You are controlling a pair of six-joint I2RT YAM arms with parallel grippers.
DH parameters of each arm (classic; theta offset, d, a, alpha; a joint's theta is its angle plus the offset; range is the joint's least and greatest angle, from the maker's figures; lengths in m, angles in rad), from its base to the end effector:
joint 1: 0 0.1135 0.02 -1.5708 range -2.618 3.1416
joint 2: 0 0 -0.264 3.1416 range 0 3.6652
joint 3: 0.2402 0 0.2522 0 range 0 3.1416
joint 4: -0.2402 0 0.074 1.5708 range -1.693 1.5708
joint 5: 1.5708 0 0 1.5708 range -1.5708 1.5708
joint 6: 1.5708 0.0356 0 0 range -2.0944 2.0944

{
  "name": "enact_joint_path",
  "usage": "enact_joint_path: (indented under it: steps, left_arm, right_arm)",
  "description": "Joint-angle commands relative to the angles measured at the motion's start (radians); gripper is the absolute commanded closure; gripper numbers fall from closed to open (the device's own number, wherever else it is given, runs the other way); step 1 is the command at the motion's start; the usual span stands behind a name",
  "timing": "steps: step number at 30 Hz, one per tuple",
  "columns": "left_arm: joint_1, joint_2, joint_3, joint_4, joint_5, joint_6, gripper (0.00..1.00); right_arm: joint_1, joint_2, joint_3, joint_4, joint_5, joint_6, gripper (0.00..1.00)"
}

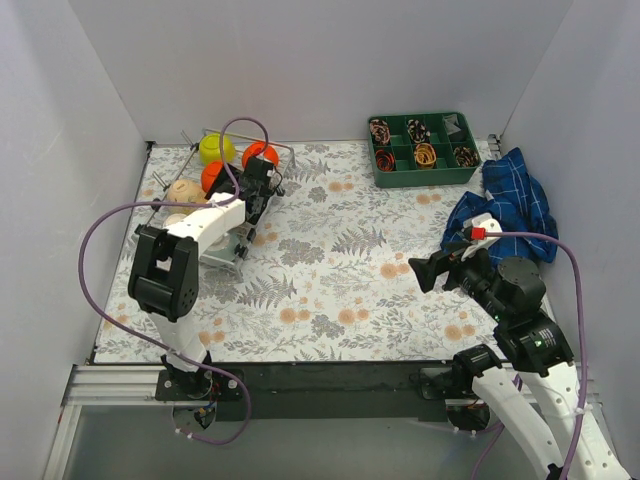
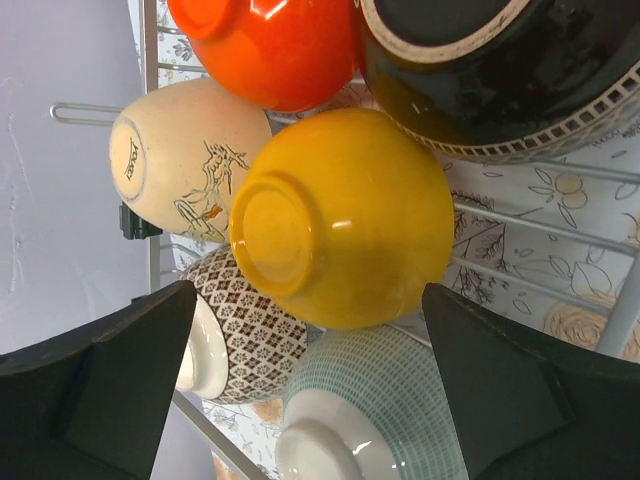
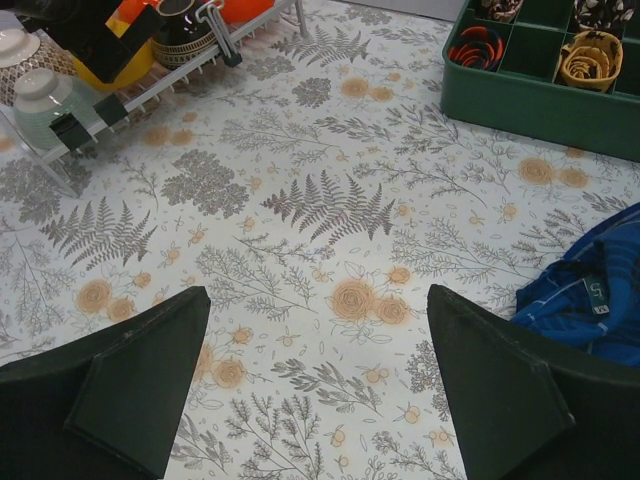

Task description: Unload the bowls from the dish rack

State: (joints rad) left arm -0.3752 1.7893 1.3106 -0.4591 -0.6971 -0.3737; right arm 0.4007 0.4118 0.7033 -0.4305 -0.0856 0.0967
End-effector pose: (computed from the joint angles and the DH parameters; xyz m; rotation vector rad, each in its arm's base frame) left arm 0.3640 -0.1188 0.2300 -0.2683 2.2693 0.4956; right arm 0.0945 0.0433 0.3319 -0.3253 1.6983 0.4417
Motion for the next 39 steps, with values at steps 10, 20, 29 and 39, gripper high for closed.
enact_joint_path:
  steps: [10,20,29,39]
  left_arm:
    - [-0.016,0.074,0.038,0.039,-0.056,0.058,0.02]
    - [-0.031,0.134,0.085,0.027,-0.064,0.044,0.02]
    - [-0.031,0.219,0.139,0.004,-0.151,-0.013,0.02]
    - [-0.050,0.226,0.168,-0.142,-0.084,-0.091,0.02]
  right_arm:
    - [0.004,0.010,-0.036,0.108,0.006,-0.054,0.01]
    - [0.004,0.013,-0.053,0.119,0.023,-0.061,0.01]
    - [0.004,0.018,-0.048,0.118,0.038,-0.078,0.01]
    - [0.004,0.015,-0.039,0.118,0.063,-0.094,0.01]
